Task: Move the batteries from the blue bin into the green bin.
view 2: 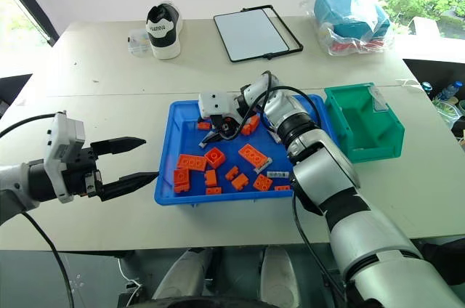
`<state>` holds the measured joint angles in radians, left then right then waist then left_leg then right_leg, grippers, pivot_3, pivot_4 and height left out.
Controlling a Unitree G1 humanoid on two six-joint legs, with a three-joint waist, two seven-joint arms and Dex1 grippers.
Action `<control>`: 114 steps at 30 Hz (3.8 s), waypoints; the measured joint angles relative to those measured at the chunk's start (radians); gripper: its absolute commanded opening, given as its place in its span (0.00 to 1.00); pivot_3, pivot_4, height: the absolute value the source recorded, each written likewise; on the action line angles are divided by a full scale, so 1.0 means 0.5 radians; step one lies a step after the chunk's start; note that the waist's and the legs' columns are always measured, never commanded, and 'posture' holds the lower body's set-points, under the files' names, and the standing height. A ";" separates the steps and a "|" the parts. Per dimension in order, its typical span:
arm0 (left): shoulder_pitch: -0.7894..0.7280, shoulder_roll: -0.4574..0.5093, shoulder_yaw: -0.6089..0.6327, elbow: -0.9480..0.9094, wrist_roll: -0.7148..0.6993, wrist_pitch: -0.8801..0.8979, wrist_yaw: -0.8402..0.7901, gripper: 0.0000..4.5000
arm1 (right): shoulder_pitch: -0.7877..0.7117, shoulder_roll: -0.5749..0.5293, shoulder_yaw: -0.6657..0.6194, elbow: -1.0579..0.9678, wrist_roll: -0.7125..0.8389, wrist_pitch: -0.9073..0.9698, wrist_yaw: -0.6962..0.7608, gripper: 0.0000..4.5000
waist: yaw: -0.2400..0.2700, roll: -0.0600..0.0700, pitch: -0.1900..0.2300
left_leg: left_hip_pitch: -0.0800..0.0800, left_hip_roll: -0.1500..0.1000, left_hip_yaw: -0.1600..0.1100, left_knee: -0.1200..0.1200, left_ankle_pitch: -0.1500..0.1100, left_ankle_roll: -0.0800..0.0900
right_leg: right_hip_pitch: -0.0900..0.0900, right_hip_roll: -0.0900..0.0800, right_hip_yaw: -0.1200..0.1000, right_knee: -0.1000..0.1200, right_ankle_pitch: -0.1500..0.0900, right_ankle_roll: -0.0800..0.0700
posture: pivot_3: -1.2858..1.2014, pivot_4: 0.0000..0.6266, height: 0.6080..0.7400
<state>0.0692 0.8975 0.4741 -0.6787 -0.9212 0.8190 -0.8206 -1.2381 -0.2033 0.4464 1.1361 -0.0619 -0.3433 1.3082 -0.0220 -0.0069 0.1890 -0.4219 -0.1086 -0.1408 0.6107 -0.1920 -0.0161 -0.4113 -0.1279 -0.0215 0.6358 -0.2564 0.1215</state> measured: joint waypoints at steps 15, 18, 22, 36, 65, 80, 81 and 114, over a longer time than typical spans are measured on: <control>0.063 0.033 0.116 0.079 -0.071 -0.009 0.033 1.00 | -0.001 0.152 -0.196 0.215 -0.108 -0.136 -0.207 0.64 | -0.062 -0.001 -0.001 | 0.028 0.037 0.023 -0.034 0.009 -0.019 | -0.013 0.036 0.029 0.018 0.005 -0.030 | 0.52 0.24 0.93; 0.088 0.052 0.116 0.163 -0.016 -0.025 -0.017 1.00 | -0.008 0.152 -0.234 0.215 -0.109 -0.108 -0.248 0.64 | -0.060 -0.001 -0.001 | 0.028 0.037 0.027 -0.034 0.009 -0.020 | -0.017 0.037 0.033 0.023 0.004 -0.032 | 0.52 0.24 0.93; 0.077 0.067 0.112 0.283 0.052 -0.059 -0.074 1.00 | -0.033 0.152 -0.240 0.216 -0.152 -0.092 -0.277 0.64 | -0.061 -0.001 -0.001 | 0.028 0.038 0.030 -0.034 0.009 -0.020 | -0.019 0.037 0.034 0.024 0.004 -0.033 | 0.52 0.24 0.93; -0.062 0.067 0.029 0.342 0.117 -0.120 -0.104 1.00 | -0.033 0.214 -0.204 0.261 -0.399 -0.213 -0.530 0.64 | -0.074 -0.002 -0.001 | 0.028 0.040 0.032 -0.034 0.009 -0.020 | -0.023 0.039 0.037 0.026 0.004 -0.032 | 0.52 0.24 0.93; -0.172 0.051 0.017 0.318 0.075 -0.119 0.016 1.00 | -0.033 0.304 -0.042 0.254 -0.652 -0.428 -0.595 0.45 | -0.094 -0.004 -0.003 | 0.036 0.045 0.033 -0.034 0.009 -0.021 | -0.016 0.047 0.039 0.027 0.004 -0.034 | 0.52 0.24 0.93; -0.213 0.030 -0.044 0.328 0.093 -0.123 0.033 1.00 | -0.012 0.319 0.021 0.309 -0.745 -0.397 -0.631 0.26 | -0.093 -0.005 -0.003 | 0.034 0.046 0.033 -0.034 0.010 -0.022 | -0.017 0.048 0.040 0.027 0.005 -0.034 | 0.52 0.24 0.93; -0.217 0.030 -0.045 0.333 0.096 -0.125 0.031 1.00 | -0.012 0.320 0.006 0.309 -0.730 -0.378 -0.617 0.26 | -0.093 -0.005 -0.003 | 0.034 0.046 0.033 -0.034 0.010 -0.022 | -0.017 0.048 0.040 0.027 0.005 -0.034 | 0.52 0.24 0.93; -0.428 0.044 -0.210 0.933 0.452 -0.291 -0.259 1.00 | 0.033 0.439 -0.186 0.020 -0.496 0.496 -0.828 0.26 | -0.097 -0.005 -0.003 | 0.028 0.052 0.037 -0.035 0.009 -0.027 | -0.029 0.051 0.043 0.028 0.007 -0.037 | 0.52 0.24 0.93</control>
<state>-0.1446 0.9196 0.3689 -0.2125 -0.6952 0.6736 -0.9502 -1.2215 0.0162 0.3532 1.1459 -0.3099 -0.0951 0.8942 -0.0703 -0.0092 0.1877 -0.4081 -0.0828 -0.1225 0.5930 -0.1873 -0.0298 -0.4258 -0.1024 -0.0001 0.6498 -0.2528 0.1032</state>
